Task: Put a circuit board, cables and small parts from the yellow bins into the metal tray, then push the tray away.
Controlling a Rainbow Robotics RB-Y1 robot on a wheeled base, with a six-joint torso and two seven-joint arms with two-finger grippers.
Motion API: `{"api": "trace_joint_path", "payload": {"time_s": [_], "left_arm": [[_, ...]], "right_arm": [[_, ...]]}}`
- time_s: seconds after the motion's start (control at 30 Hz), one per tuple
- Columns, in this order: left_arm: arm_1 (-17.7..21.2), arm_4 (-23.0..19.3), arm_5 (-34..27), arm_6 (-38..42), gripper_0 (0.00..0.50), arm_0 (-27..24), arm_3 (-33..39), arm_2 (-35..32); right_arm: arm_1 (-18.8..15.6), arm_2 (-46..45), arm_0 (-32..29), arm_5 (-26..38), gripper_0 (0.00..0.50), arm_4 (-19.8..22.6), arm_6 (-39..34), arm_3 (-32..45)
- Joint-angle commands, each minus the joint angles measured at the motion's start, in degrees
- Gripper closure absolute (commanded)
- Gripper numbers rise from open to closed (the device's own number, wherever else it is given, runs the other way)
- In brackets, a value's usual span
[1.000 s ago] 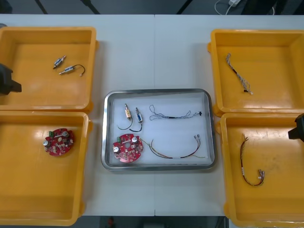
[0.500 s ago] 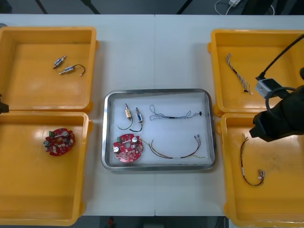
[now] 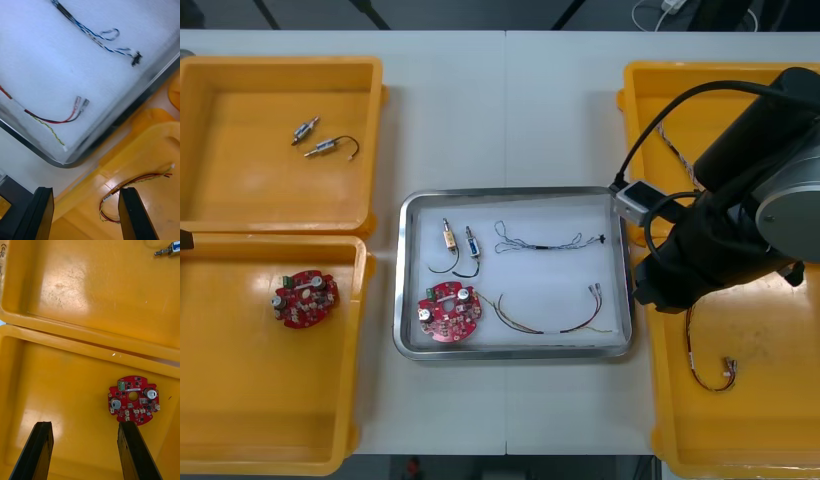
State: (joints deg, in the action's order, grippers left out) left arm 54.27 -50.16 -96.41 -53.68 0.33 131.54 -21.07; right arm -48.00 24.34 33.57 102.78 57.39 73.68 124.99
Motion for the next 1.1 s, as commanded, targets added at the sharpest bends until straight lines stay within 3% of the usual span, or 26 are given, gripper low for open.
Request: {"api": "trace_joint_path", "payload": {"time_s": [0.03, 0.43, 0.73, 1.1], "left_arm": [[-1.3, 1.1, -0.2, -3.6, 0.000, 3.4, 2.6, -2.7], [-2.0, 1.7, -0.1, -3.7, 0.000, 3.9, 2.8, -2.7], [-2.0, 1.6, -1.2, -4.1, 0.000, 3.9, 2.8, -2.0], [-2.0, -2.3, -2.8, -4.2, 0.000, 4.0, 4.3, -3.7]], "right_arm": [[2.6, 7.3, 7.1, -0.5, 0.000, -0.2, 3.7, 1.5], [9.9, 20.3, 12.1, -1.3, 0.000, -7.3, 14.6, 1.5], [13.6, 30.5, 12.2, -4.8, 0.000, -16.3, 15.3, 1.2], [17.6, 40.3, 12.2, -9.4, 0.000, -26.1, 15.8, -4.0]]}}
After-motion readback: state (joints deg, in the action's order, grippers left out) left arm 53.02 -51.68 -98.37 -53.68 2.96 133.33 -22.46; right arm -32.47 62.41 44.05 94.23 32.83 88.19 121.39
